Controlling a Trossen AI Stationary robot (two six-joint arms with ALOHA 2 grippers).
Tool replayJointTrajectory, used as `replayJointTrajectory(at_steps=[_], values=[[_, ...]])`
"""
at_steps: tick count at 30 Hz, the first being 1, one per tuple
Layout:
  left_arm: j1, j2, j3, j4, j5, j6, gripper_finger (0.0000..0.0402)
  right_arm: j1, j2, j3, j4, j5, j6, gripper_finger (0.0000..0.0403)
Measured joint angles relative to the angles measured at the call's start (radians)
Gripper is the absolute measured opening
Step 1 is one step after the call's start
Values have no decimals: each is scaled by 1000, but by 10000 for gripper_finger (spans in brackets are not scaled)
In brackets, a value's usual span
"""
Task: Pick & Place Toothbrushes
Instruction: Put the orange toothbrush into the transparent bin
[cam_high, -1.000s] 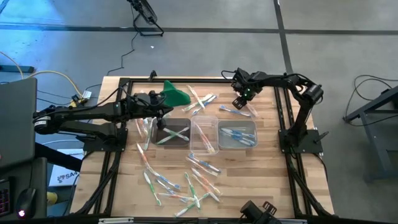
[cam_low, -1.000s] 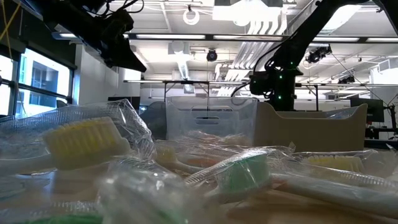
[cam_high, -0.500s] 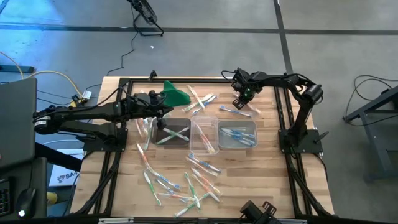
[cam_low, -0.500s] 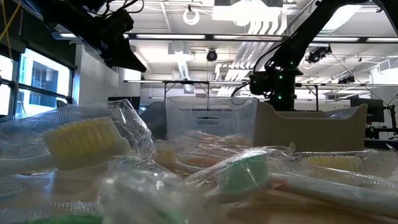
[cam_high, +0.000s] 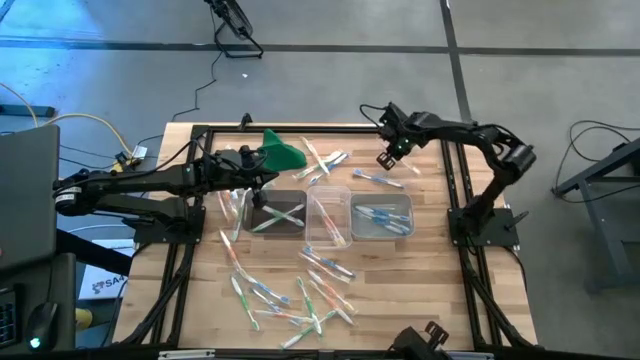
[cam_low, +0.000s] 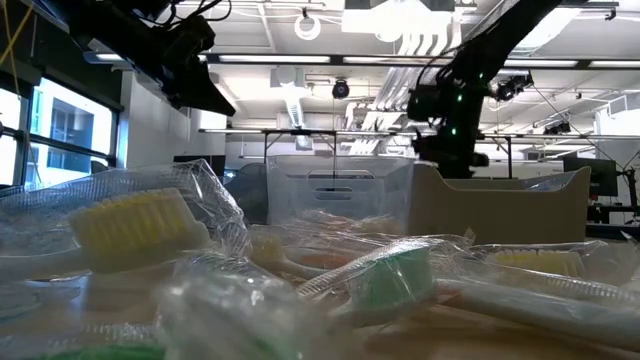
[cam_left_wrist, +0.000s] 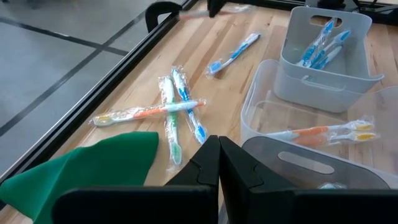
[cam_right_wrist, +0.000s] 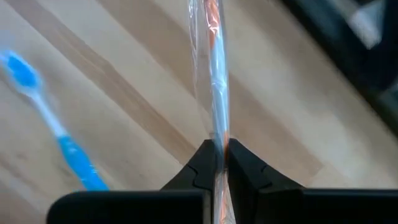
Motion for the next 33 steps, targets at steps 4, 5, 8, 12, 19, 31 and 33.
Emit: replayJointTrajectory(at_steps=[4, 5, 8, 12, 19, 31, 33], values=[[0, 0, 0, 0, 0, 0, 0, 12, -91, 2, 17, 1, 21, 12], [0, 0, 0, 0, 0, 0, 0, 18, -115, 2, 25, 2, 27, 12], [0, 0, 0, 0, 0, 0, 0, 42, -191, 2, 67, 2, 61, 12], [0, 0, 0, 0, 0, 0, 0, 85, -281, 2, 153, -1, 126, 12], [0, 0, 0, 3, 1, 0, 0, 216, -377, 4, 327, -4, 162, 12], [0, 0, 0, 0, 4, -38, 0, 520, -386, 4, 451, 174, 266, 12], [0, 0, 0, 0, 4, -48, 0, 578, -386, 4, 452, 232, 291, 12]])
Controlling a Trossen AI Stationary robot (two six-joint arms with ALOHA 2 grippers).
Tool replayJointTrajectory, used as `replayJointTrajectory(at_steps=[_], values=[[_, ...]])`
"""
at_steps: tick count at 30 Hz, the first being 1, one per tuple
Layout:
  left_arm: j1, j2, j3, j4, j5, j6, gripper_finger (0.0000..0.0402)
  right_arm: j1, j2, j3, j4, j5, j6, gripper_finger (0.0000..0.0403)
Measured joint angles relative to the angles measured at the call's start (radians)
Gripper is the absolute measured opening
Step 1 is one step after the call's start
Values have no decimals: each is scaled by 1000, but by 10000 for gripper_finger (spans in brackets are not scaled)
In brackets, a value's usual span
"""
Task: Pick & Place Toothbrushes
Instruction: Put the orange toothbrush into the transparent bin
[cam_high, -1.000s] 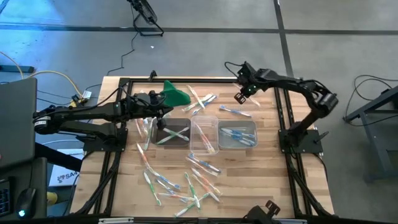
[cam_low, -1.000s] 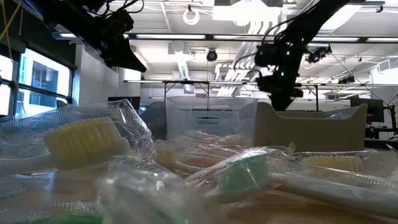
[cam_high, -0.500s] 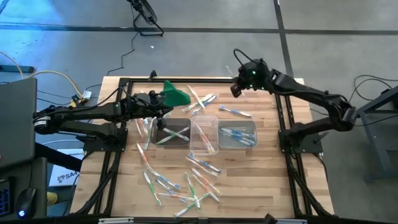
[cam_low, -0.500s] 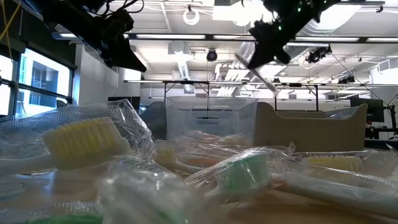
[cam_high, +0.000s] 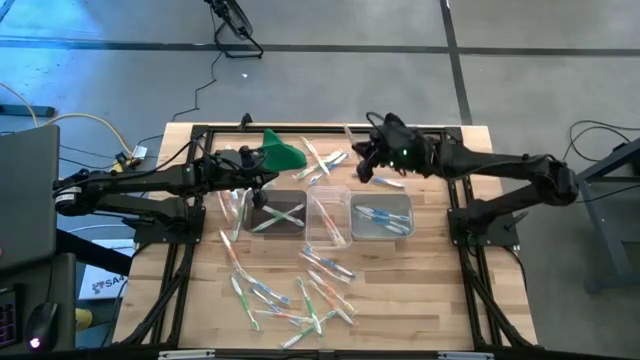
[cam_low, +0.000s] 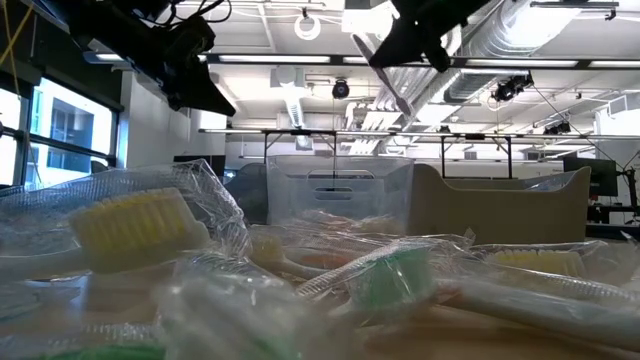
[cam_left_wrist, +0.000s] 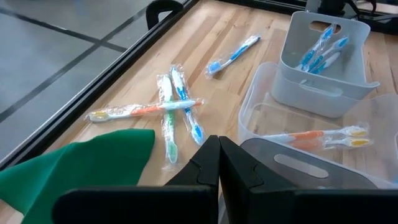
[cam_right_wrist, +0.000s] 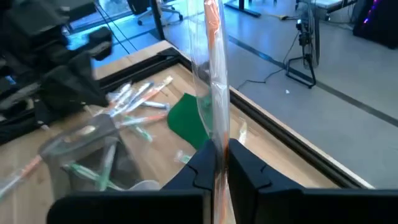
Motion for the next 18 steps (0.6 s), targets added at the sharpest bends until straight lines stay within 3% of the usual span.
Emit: replayJointTrajectory(at_steps=[8, 18], values=[[0, 0, 0, -1, 0, 0, 0, 213, 53, 0, 76, 238, 107, 12], [0, 0, 0, -5, -1, 0, 0, 370, 266, 0, 321, 393, 218, 12]])
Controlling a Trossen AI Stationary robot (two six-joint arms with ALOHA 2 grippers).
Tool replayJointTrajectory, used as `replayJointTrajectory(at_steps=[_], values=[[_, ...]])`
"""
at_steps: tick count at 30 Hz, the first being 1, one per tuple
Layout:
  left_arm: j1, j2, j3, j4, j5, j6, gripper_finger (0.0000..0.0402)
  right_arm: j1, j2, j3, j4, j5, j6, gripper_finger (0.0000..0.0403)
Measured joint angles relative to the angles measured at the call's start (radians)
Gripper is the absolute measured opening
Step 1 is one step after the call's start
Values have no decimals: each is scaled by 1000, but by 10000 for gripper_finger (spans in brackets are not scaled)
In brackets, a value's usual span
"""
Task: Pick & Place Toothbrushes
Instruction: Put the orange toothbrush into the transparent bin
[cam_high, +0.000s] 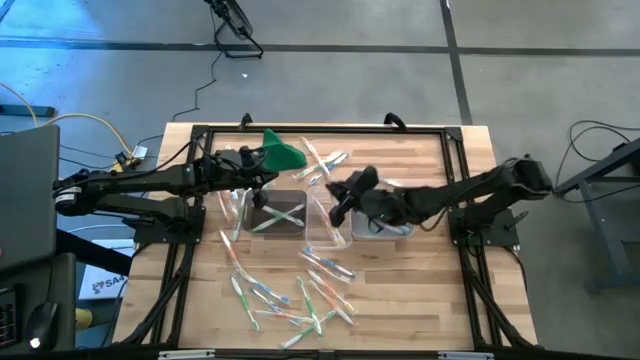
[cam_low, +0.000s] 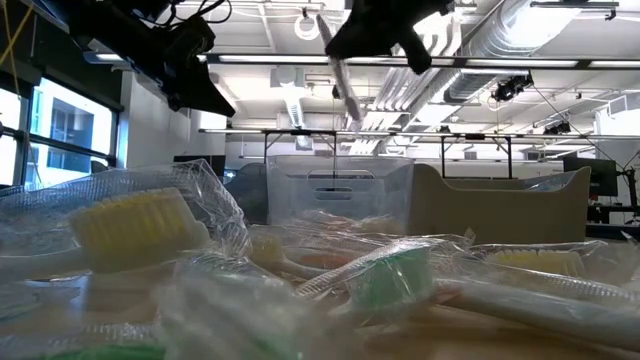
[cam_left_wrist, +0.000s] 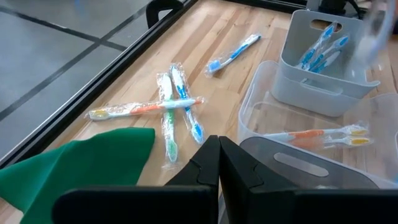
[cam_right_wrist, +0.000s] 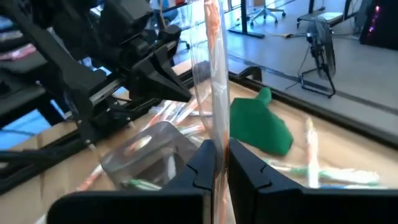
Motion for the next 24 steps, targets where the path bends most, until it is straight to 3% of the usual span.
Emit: replayJointTrajectory(at_steps=[13, 18, 24], values=[[0, 0, 0, -83, -4, 0, 0, 58, 229, 0, 116, 154, 360, 12], [0, 0, 0, -103, -4, -1, 0, 70, 258, 0, 118, 152, 478, 12], [0, 0, 0, -103, -4, 0, 0, 79, 260, 0, 96, 144, 513, 12]])
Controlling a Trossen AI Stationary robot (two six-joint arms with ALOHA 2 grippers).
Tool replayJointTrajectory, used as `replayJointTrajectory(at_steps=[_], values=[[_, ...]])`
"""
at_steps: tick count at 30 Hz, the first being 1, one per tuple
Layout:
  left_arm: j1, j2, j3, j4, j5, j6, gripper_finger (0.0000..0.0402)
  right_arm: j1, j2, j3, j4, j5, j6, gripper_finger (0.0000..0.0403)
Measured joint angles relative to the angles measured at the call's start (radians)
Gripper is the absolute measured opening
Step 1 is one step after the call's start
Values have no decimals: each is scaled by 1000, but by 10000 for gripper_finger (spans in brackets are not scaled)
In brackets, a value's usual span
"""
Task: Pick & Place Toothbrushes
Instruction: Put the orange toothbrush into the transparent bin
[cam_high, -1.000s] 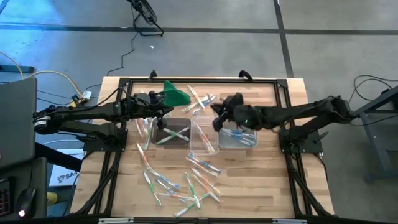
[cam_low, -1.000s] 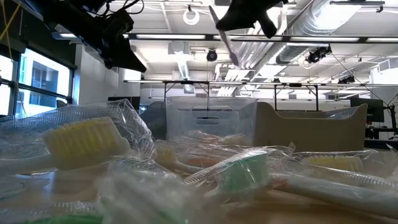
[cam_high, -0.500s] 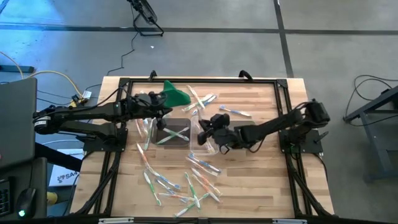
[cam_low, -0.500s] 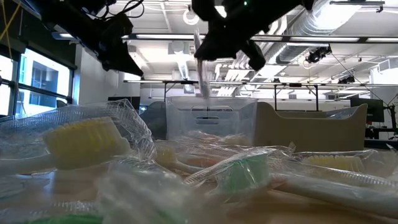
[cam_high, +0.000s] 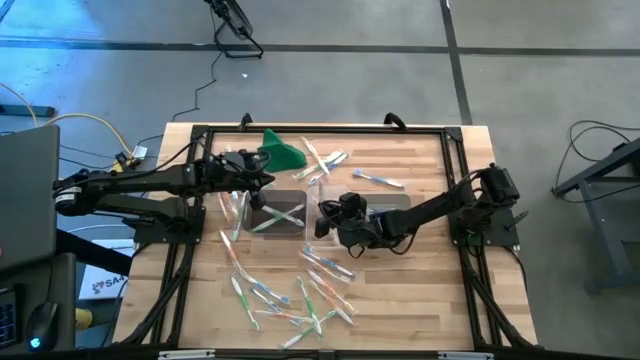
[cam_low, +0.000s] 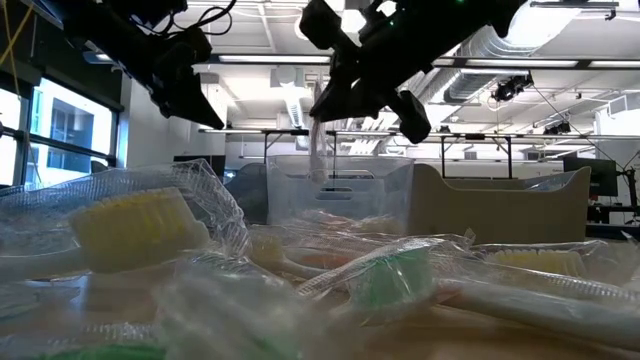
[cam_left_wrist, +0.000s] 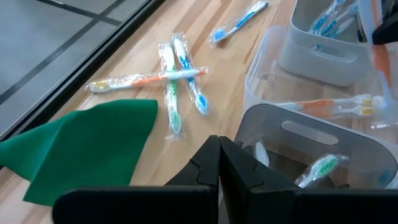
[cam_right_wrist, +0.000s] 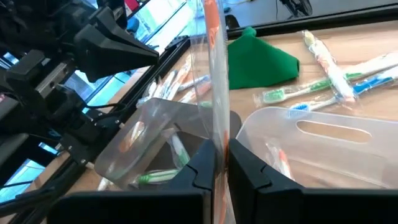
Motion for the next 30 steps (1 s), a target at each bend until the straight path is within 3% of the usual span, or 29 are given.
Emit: replayJointTrajectory(at_steps=[16, 22, 30], values=[[0, 0, 0, 1, 1, 0, 0, 28, 39, 0, -14, -12, 29, 13], [0, 0, 0, 0, 1, 0, 0, 27, 48, 0, -25, -66, 29, 15], [0, 0, 0, 0, 2, -1, 0, 21, 48, 0, -29, -90, 26, 81]])
